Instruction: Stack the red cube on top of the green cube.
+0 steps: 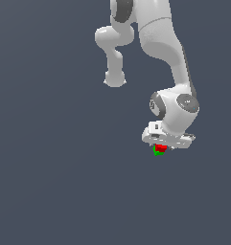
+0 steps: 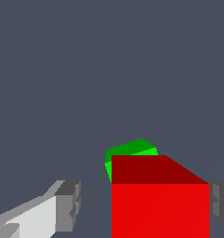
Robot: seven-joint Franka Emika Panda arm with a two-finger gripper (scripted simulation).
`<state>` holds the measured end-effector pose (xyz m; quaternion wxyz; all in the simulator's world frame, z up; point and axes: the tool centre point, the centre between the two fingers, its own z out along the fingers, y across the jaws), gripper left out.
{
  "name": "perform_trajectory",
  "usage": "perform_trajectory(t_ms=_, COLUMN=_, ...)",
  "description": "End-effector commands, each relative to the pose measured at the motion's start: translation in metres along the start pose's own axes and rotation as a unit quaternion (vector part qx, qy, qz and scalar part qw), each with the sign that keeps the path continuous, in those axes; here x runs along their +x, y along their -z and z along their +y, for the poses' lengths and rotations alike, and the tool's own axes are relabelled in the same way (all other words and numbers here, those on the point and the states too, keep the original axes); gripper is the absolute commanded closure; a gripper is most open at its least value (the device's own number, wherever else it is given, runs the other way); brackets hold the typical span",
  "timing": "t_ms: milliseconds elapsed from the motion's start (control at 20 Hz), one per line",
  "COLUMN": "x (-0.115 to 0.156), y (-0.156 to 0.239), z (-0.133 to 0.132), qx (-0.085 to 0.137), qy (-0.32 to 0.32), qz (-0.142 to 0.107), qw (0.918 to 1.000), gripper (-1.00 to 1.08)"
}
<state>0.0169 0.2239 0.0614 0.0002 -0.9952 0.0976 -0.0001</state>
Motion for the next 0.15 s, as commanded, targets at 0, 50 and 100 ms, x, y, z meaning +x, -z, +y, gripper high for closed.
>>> perform_trajectory(t_ms=0, x=0.0001, y=0.0000, z=0.0000, qx=0.000, qy=0.000, qz=0.000, qw=1.0000, gripper=-0.92)
perform_trajectory(t_ms=50, x=0.0001, y=0.0000, z=0.0000, qx=0.000, qy=0.000, qz=0.000, qw=1.0000, gripper=-0.92)
perform_trajectory(t_ms=100, x=0.0001, y=0.0000, z=0.0000, qx=0.000, qy=0.000, qz=0.000, qw=1.0000, gripper=-0.92)
